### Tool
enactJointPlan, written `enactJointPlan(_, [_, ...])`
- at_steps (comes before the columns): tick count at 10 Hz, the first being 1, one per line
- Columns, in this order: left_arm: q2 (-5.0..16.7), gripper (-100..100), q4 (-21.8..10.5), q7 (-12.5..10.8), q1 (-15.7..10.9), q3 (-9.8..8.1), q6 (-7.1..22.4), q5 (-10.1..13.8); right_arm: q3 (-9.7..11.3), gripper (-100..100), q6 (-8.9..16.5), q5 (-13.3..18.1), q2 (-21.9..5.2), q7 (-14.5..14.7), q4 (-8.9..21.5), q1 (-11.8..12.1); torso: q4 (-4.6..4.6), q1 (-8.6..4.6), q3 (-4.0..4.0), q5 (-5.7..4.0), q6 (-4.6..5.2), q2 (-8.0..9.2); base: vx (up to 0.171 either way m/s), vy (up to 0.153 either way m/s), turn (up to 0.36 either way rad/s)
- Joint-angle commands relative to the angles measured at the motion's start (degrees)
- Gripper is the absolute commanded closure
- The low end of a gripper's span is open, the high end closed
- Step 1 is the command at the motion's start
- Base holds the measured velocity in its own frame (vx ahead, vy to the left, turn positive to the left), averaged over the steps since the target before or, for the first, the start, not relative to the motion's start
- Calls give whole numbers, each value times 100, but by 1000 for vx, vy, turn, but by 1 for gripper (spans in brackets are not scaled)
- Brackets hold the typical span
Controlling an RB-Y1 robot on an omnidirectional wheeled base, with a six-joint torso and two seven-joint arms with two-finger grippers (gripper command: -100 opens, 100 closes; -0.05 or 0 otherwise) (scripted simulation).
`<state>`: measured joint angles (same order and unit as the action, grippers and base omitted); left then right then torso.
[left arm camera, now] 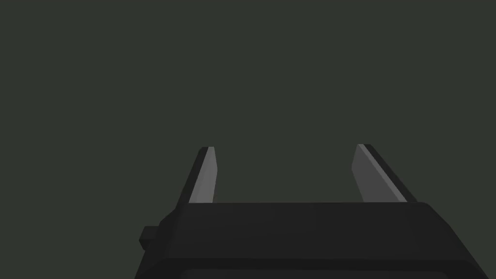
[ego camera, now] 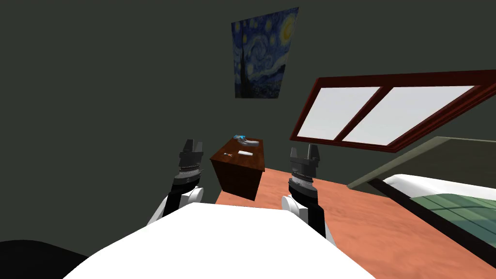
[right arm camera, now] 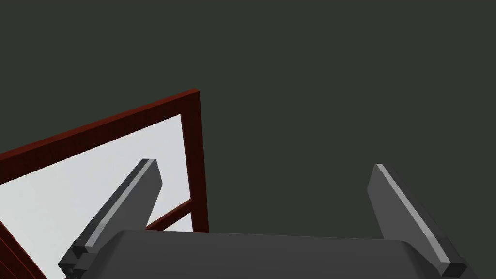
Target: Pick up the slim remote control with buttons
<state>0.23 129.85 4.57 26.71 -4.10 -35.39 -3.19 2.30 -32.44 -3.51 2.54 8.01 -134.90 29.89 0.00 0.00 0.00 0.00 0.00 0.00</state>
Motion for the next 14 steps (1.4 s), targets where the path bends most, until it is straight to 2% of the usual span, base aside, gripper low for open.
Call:
enactJointPlan(1, [173, -100, -40, -75, -1, -54, 91, 100, 0, 0, 0, 0, 0, 0, 0, 0, 0, 0, 0, 0, 0, 0, -19, 2, -77])
enactJointPlan(3, [450, -100, -135, -245, -3, -173, 308, 329, 0, 0, 0, 0, 0, 0, 0, -1, 3, 6, 7, 1, 2, 13, -44, 8, -147])
enactJointPlan(5, [763, -100, -281, -490, -4, -340, 612, 666, 0, 0, 0, 0, 0, 0, 0, -1, 4, -4, 11, -1, 2, 19, -56, -25, -183])
enactJointPlan(6, [763, -100, -281, -490, -4, -340, 640, 666, 1, 0, 0, 0, 0, 0, 0, -1, 5, -7, 13, -2, 2, 22, -34, -12, -82])
enactJointPlan(8, [1102, -100, -472, -790, -8, -544, 1023, 1053, 0, 0, 0, 0, 0, 0, 0, -1, 4, -5, 10, -1, 2, 18, -57, -24, -185])
enactJointPlan(9, [1102, -100, -472, -790, -8, -544, 1077, 1086, 0, 0, 0, 0, 0, 0, 0, -1, 5, -7, 13, -1, 2, 23, -40, -18, -130])
enactJointPlan(10, [1280, -100, -583, -955, -13, -656, 1277, 1318, 0, 0, 0, 0, 0, 0, 0, -1, 4, -4, 10, -1, 0, 17, -58, -25, -191])
enactJointPlan(12, [1280, -100, -583, -955, -13, -656, 1331, 1321, 0, 0, 0, 0, 0, 0, 0, 0, 4, -3, 9, -1, -2, 14, -12, -4, -33])
enactJointPlan(13, [1462, -100, -704, -1127, -19, -773, 1603, 1568, 0, 0, 0, 0, 0, 0, 0, 0, 1, 4, 2, 1, -2, 2, -32, -27, -105])
enactJointPlan(14, [1462, -100, -704, -1127, -19, -773, 1608, 1568, 0, 0, 0, 0, 0, 0, 0, 0, 2, -4, 5, 0, 0, 9, -33, -32, -107])
